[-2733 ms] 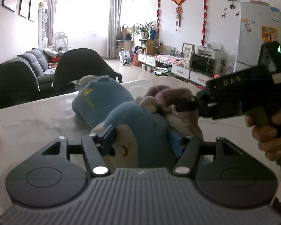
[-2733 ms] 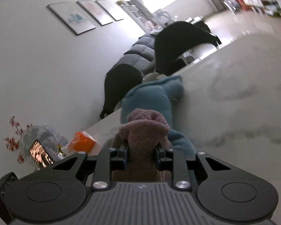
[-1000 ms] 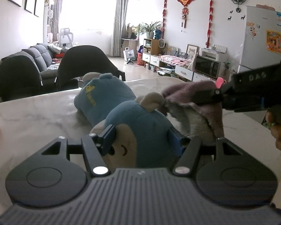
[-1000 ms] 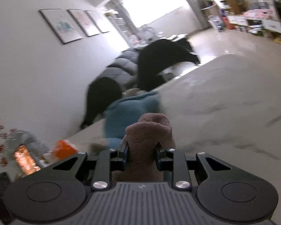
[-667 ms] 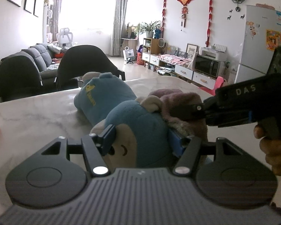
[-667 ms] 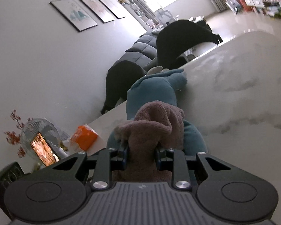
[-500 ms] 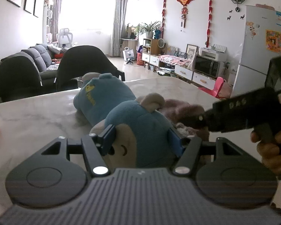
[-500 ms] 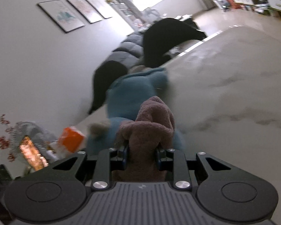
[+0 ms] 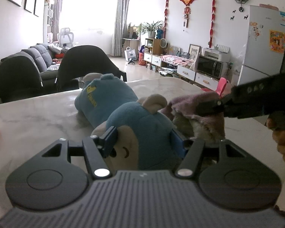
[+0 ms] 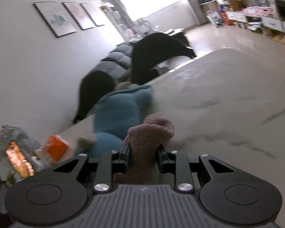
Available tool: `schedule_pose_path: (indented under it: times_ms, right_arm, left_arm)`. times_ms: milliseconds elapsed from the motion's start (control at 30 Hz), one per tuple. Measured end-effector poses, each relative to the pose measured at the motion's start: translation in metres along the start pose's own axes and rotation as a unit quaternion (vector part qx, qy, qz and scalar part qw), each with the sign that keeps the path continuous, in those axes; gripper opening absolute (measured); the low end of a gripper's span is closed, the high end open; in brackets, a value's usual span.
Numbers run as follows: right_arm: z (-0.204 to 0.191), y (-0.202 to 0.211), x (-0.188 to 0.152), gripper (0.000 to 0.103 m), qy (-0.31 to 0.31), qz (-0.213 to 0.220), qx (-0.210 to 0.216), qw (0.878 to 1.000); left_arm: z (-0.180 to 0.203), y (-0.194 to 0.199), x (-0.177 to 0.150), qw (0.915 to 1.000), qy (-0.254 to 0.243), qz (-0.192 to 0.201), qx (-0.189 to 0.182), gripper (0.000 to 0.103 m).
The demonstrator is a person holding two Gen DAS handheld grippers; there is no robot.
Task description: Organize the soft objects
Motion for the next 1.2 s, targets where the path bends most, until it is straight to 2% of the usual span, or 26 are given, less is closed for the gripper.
schedule_pose_path:
  times_ms: [133,367,633,800,967,1133,1200]
  right_arm:
    - [-0.016,0.001,0.003,0.029,0.01,-0.027,0.035,0.999]
    - [-0.04,-0.002,0.002,0.03,0.043,-0.047,0.056,0.996]
    - [-0.034,-0.013,-0.001,0.03,0.037,-0.069,0.066,0.995]
    - [-0.017,-0.016,-0.006,0.029,0.004,-0.074,0.066,0.995]
    - [-0.001,-0.011,-0.011,0.029,-0.006,-0.064,0.02,0.998]
    - [-0.001,0.009,-0.012,0.029,-0.006,-0.026,0.005,1.0]
    - [-0.007,0.016,-0.012,0.029,-0.006,-0.013,0.013,1.0]
  left_arm:
    - [0.002,-0.002,0.006,0.9998,-0.007,-0.017,0.004,0.062]
    - [-0.007,0.0,0.011,0.9992,0.004,-0.04,-0.008,0.062]
    - [-0.01,0.0,0.012,0.9987,0.016,-0.047,-0.013,0.062]
    - [-0.006,-0.001,0.011,0.9989,0.005,-0.047,-0.009,0.062]
    - [-0.004,0.002,0.011,0.999,-0.001,-0.045,-0.004,0.062]
    - [-0.001,0.005,0.011,0.9992,0.006,-0.038,0.003,0.062]
    - [-0.002,0.005,0.011,0.9994,0.01,-0.032,0.003,0.062]
Point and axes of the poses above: each gripper's, at about its wrist camera, not at the fingertips, and y roughly against the way its jaws point, z to its right, x to its top, the point moved 3 cm from there along -y, roughly the way its jaws point, and after that the axes turned 14 degrees about -x, right-handed, at the moved point
